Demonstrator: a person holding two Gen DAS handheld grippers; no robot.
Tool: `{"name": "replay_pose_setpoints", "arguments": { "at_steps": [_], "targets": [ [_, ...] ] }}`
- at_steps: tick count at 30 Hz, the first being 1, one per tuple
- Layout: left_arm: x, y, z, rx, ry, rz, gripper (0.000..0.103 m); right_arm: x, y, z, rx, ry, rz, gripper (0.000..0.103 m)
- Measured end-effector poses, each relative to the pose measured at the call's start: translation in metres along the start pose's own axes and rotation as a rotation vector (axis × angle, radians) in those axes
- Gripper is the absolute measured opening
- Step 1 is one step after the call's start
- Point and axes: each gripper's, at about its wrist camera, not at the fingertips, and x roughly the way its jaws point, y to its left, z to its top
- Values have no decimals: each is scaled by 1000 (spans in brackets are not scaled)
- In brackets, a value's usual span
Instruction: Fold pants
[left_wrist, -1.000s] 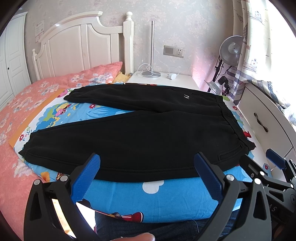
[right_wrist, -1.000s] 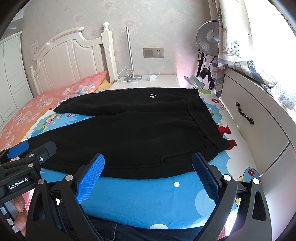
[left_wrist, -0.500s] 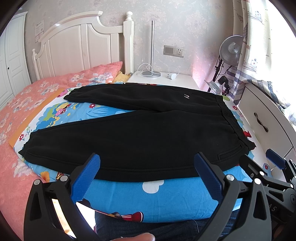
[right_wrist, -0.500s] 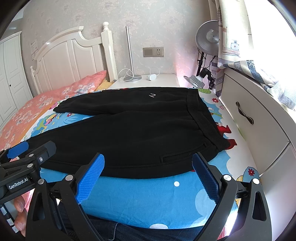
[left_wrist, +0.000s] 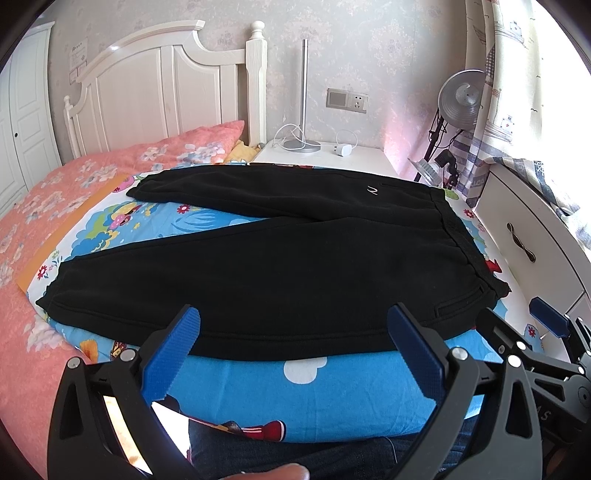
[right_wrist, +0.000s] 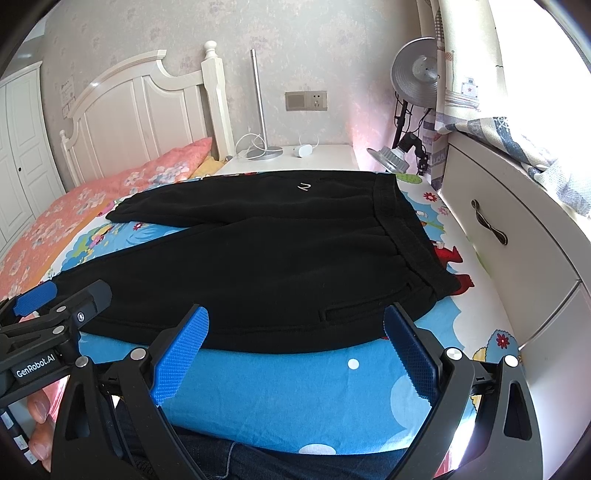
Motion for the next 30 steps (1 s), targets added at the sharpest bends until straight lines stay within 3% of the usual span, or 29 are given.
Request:
{"name": "replay_pose_setpoints", "arguments": {
  "at_steps": [4,7,9,11,15,21,26,30],
  "targets": [
    [9,25,5,-61,-16,-63,101,31,-26,31,30,58,85,97],
    [20,41,7,-55,-33,-136,101,78,-65,78,78,114,24,97],
    [29,45,5,-27,-23,-142,101,121,-97,120,112,158,16,97],
    [41,47,3,-2,20,-169,101,165,-125,155,100,187,-46,97],
    [72,64,-7,-78,126,-295,101,253,-176,199,72,310,-117,97],
    [110,84,-2,-121,199,-251,101,357,-208,233,-49,476,-81,89],
    [126,105,17,-170,216,-196,101,401,-220,250,-47,489,-4,86],
    [136,118,24,-203,245,-166,101,418,-219,244,-77,517,72,70]
  ]
}}
